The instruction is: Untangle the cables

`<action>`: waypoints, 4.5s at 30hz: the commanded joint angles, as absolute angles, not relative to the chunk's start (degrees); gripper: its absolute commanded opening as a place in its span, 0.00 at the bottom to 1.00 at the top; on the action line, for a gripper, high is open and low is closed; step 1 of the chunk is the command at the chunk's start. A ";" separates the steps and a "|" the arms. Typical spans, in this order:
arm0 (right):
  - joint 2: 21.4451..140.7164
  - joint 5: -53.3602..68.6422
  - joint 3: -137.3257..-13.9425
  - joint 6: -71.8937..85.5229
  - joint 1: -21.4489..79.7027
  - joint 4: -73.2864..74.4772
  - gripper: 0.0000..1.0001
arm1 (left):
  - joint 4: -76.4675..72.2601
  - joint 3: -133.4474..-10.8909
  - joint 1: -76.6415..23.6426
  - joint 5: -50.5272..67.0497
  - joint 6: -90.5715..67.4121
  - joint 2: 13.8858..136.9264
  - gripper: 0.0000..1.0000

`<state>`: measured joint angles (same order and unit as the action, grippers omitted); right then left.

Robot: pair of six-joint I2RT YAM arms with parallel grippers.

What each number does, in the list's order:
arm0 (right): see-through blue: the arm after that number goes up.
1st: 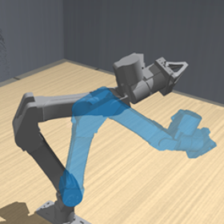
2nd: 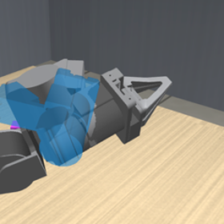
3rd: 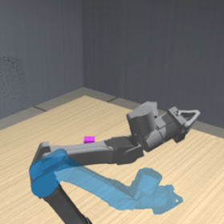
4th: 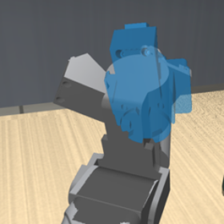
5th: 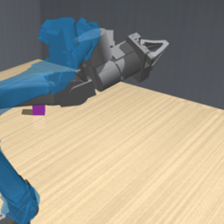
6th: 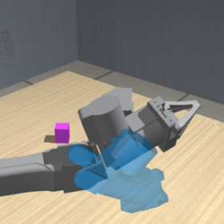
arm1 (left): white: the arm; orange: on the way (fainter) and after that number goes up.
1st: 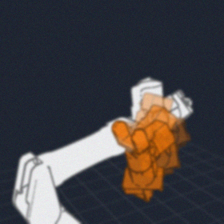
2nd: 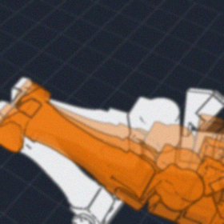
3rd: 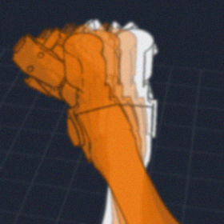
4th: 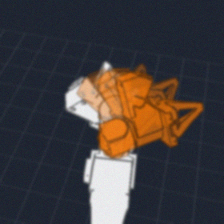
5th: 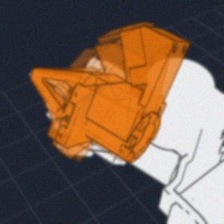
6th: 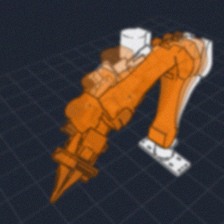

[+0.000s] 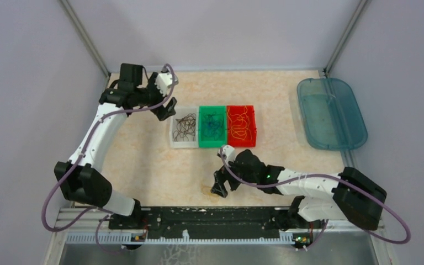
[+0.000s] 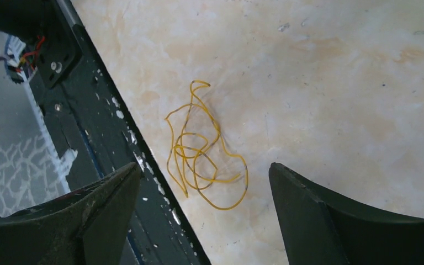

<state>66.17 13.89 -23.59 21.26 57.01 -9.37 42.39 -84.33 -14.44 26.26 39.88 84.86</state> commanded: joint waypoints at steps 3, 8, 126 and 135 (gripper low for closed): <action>75.16 14.37 -29.37 14.33 61.06 -14.33 0.83 | 43.67 -83.91 -6.15 28.04 31.27 84.34 0.99; 79.56 12.69 -31.32 14.08 62.09 -14.33 0.70 | 43.47 -82.77 -1.22 26.78 29.33 84.88 0.99; 82.96 -23.50 -10.02 2.85 5.19 -70.32 0.99 | -71.01 -13.97 0.74 16.22 6.30 90.26 1.00; 82.95 -23.31 -9.73 2.72 5.19 -71.21 0.99 | -70.78 -14.18 0.74 16.25 6.26 90.44 1.00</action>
<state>82.59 -25.50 -9.13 1.58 5.45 -70.63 -70.41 -14.17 0.99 16.49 5.89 90.11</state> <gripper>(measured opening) 0.990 0.998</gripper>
